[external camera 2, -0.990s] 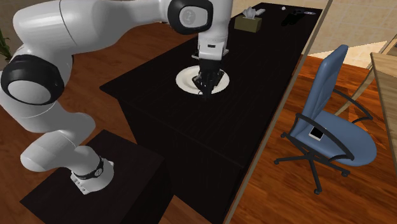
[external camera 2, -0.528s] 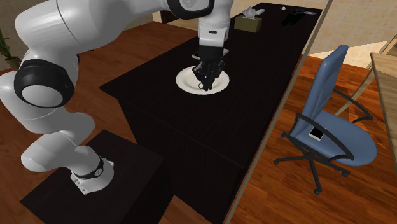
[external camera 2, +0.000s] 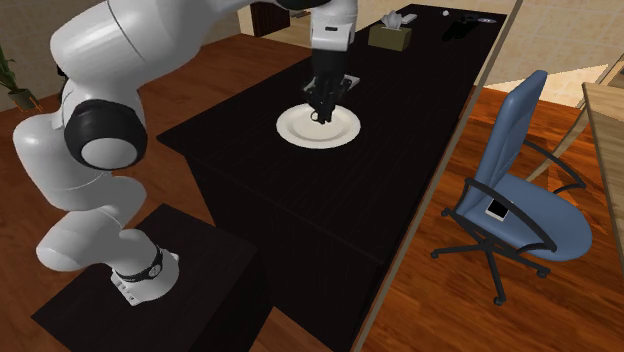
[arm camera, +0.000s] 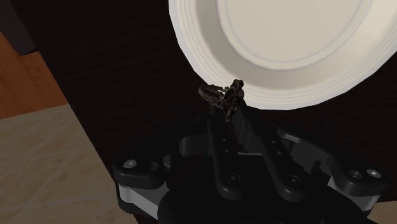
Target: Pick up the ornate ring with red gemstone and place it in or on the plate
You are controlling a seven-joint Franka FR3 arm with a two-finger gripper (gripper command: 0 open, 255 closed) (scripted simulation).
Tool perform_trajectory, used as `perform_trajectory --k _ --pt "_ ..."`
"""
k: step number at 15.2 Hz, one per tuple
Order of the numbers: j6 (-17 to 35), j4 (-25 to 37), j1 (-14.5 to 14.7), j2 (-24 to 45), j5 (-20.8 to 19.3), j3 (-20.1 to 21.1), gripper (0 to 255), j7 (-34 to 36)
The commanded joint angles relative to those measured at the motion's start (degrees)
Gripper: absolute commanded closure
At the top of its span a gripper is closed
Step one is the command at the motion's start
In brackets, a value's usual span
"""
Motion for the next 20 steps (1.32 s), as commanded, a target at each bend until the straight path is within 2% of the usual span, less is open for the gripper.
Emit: perform_trajectory --k 1,4,7,9,12,20 --pt "-1.59 3.82 4.15 2.97 -2.00 0.60 255 3.37" --pt "-4.70 11.31 11.35 8.05 -5.41 0.65 255 7.46" --pt "-9.60 23.13 20.60 14.81 -9.89 -0.69 255 9.91" --pt "-5.16 14.79 16.41 11.38 -7.33 0.46 255 10.62" --pt "-0.44 6.76 12.58 8.29 -5.07 1.42 255 10.96" --pt "9.18 -7.55 6.93 3.37 -1.48 2.24 255 10.88"
